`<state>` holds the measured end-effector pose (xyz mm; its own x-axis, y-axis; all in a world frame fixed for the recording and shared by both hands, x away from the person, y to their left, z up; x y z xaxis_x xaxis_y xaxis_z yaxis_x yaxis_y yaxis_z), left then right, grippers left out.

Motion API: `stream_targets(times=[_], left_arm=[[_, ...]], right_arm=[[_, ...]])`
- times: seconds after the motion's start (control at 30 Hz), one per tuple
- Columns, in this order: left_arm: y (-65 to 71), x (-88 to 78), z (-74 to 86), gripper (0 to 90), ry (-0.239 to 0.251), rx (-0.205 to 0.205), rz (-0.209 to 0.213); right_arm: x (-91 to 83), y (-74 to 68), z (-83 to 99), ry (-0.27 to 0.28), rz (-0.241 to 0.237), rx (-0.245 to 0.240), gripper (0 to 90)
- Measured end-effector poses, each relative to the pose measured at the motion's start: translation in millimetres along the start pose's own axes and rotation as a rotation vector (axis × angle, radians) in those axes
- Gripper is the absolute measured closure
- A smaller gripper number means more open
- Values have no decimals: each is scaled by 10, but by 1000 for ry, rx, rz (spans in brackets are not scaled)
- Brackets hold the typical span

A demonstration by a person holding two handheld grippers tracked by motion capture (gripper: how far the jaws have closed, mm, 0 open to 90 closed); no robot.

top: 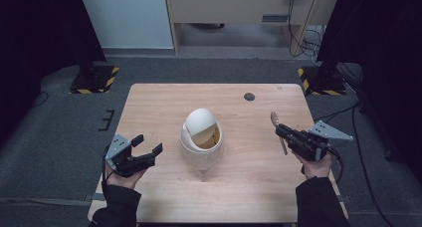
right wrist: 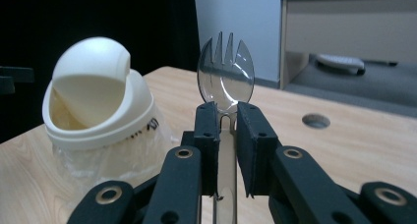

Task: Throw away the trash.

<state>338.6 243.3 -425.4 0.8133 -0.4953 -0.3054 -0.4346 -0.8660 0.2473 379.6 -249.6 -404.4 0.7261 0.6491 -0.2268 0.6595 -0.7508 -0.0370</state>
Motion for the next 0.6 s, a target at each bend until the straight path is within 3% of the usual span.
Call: stream_targets(times=[0.37, 0.6], left_arm=[[275, 44, -283, 181, 65, 22, 57], [574, 112, -460, 183, 105, 35, 126]], right_arm=[[58, -116, -267, 76, -46, -29, 796], [65, -257, -331, 100, -83, -56, 796]])
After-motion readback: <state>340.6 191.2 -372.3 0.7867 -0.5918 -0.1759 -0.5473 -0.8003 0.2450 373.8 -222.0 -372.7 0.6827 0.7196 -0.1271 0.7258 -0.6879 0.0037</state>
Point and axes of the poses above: each handheld gripper's, and its own axes: x roughly forward along the jaws, z roughly out of its underside, y roughly to its right, the point moved 2 cm from there along x, roughly forward along the jaws, and after that the axes turned 6 degrees about -x, right-handed, at the moved point
